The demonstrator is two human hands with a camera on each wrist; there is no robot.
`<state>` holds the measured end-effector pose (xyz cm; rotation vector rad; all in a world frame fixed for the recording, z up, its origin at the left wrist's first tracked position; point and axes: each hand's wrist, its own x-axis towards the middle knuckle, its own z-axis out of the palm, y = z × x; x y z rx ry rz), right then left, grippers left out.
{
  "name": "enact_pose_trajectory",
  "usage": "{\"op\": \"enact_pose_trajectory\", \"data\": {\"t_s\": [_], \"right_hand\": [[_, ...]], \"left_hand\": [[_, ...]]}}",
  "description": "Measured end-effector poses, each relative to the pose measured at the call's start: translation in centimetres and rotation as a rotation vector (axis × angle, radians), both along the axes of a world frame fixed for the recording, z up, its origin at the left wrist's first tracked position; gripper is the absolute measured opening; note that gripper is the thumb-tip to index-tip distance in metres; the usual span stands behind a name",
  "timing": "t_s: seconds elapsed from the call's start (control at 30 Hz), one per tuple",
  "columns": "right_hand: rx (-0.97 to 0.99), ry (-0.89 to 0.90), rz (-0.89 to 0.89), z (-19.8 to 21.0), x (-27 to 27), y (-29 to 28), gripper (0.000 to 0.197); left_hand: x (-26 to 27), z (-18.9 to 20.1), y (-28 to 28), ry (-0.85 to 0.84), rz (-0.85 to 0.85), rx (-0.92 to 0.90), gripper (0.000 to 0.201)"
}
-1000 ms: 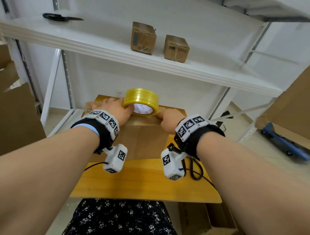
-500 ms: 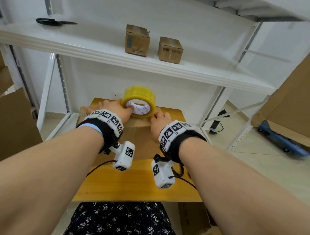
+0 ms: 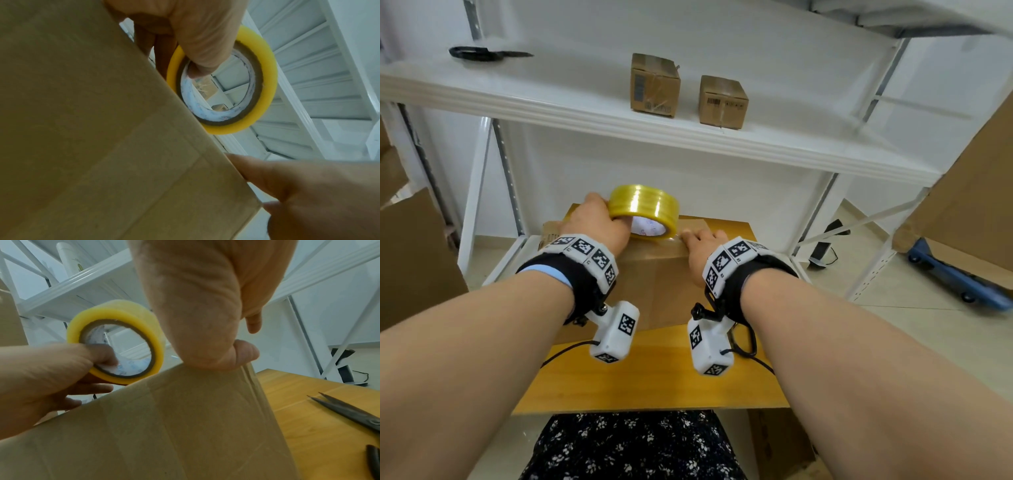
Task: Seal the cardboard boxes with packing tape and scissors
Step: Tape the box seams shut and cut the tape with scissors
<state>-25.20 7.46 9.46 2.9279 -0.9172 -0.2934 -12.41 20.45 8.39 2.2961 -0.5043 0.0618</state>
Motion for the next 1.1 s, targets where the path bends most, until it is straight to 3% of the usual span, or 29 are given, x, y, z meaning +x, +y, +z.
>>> {"op": "enact_pose_trajectory", "data": {"t_s": [0.1, 0.23, 0.37, 0.57, 0.7, 0.8, 0.93, 1.1], "right_hand": [[-0.033, 0.003, 0.012, -0.1, 0.2, 0.2, 0.067], [0.002, 0.007, 0.04, 1.5, 0.1, -0.1, 0.052], [0.031, 0.058, 0.035, 1.7, 0.3, -0.1, 0.049], [0.042, -0.094, 0.027, -1.0, 2.0, 1.4, 0.069], [-0.003, -0.016, 0.068, -0.6, 2.2, 1.4, 0.068], [0.029, 0.093, 0.031, 1.5, 2.7, 0.7, 0.051], [0.041, 0.037, 0.097, 1.7, 2.7, 0.9, 0.042], [-0.055, 0.156, 0.068, 0.4, 3.3, 1.7, 0.058]], "left_hand": [[0.9, -0.5, 1.1, 0.009, 0.031, -0.048, 0.034], [1.5, -0.3, 0.7, -0.014, -0.031, 0.105, 0.022], [1.9, -0.5, 0.6, -0.034, -0.027, 0.154, 0.026], [2.0, -0.8, 0.6, -0.046, -0.046, 0.163, 0.024], [2.2, -1.2, 0.1, -0.07, -0.071, 0.204, 0.023], [2.5, -1.3, 0.1, -0.081, -0.06, 0.189, 0.029], [2.3, -1.4, 0.4, -0.099, -0.046, 0.198, 0.027], [2.2, -1.3, 0.1, -0.074, -0.066, 0.184, 0.035]]}}
